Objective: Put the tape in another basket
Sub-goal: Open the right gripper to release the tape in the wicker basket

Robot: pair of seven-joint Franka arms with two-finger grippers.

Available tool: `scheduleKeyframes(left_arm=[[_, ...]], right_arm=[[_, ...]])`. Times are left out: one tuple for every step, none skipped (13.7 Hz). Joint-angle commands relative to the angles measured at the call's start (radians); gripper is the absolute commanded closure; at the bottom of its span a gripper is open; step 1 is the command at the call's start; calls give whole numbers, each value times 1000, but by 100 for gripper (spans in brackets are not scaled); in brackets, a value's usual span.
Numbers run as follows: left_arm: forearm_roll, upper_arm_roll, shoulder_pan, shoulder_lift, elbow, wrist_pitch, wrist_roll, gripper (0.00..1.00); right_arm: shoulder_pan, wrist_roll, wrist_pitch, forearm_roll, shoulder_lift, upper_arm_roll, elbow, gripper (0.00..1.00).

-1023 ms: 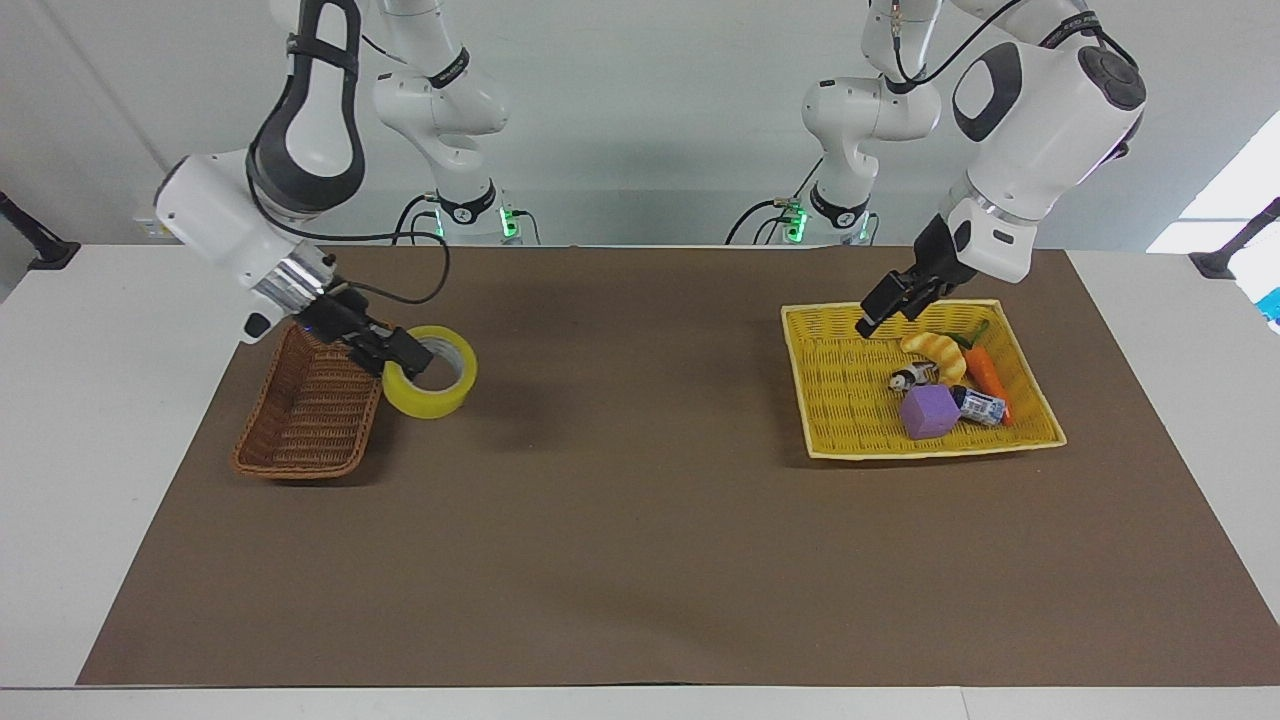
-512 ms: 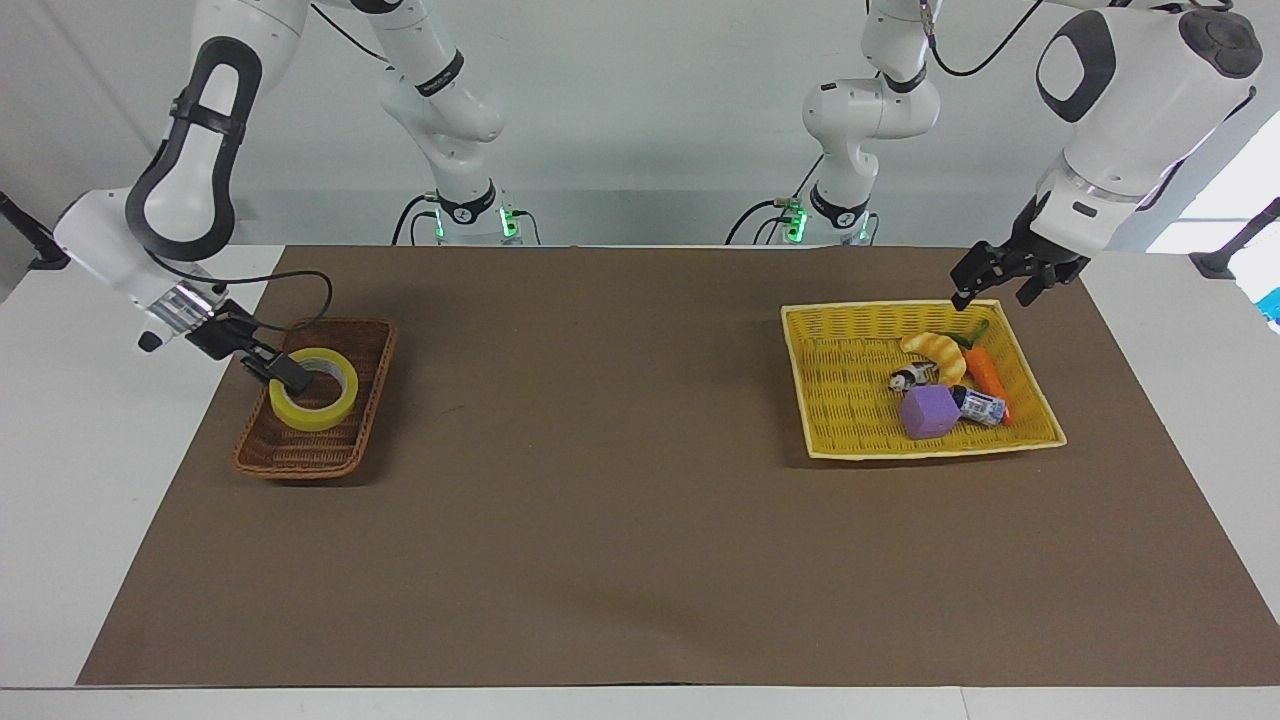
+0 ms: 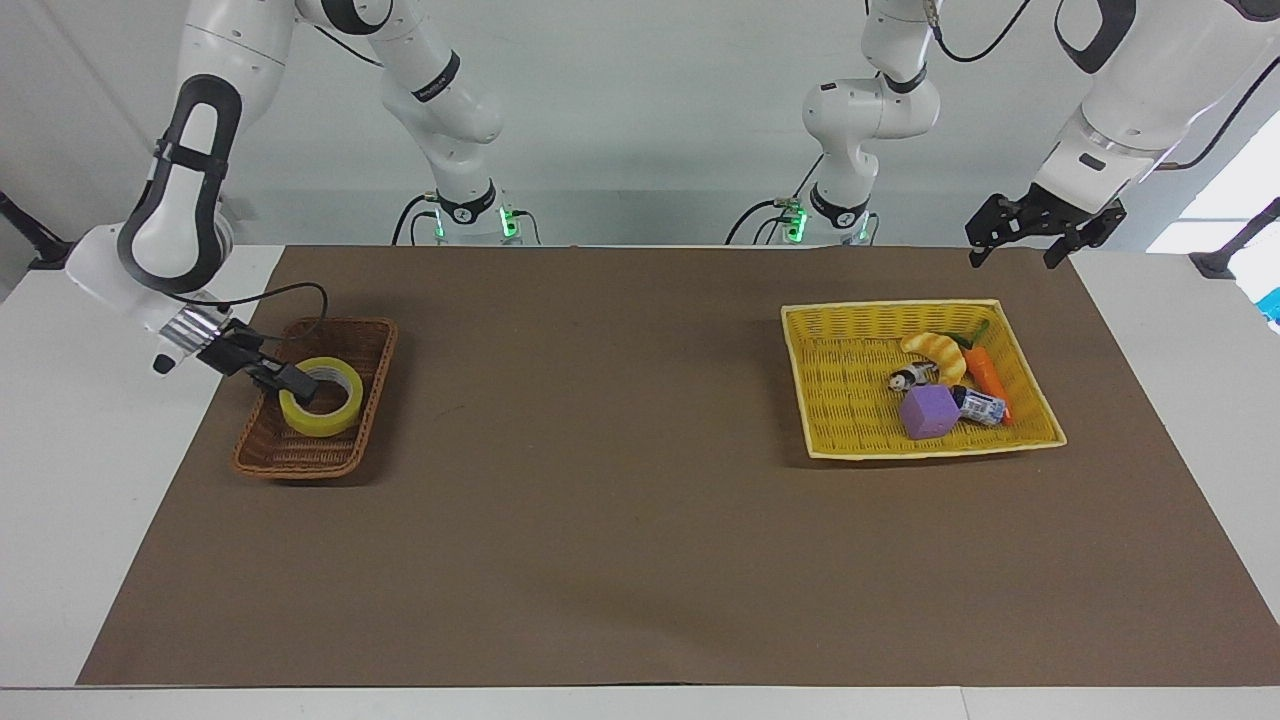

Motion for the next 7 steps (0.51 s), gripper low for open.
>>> scheduleKeyframes(left_arm=[[8, 2, -2, 14, 21, -22, 13, 0], [10, 2, 4, 14, 21, -22, 10, 0], [8, 7, 7, 12, 21, -24, 10, 0], [10, 10, 7, 8, 21, -24, 10, 0], [10, 8, 14, 8, 23, -24, 10, 0], [10, 8, 15, 8, 23, -24, 10, 0], [10, 8, 14, 8, 23, -24, 10, 0]], right_arm=[[-8, -13, -16, 6, -6, 8, 9, 24], [-8, -13, -14, 6, -6, 8, 12, 0], [-10, -13, -16, 6, -4, 10, 15, 0], [-12, -14, -27, 8, -4, 10, 23, 0], [-13, -13, -34, 8, 0, 10, 33, 0], [-13, -13, -37, 8, 0, 10, 47, 0], [-10, -11, -40, 5, -1, 10, 61, 0]])
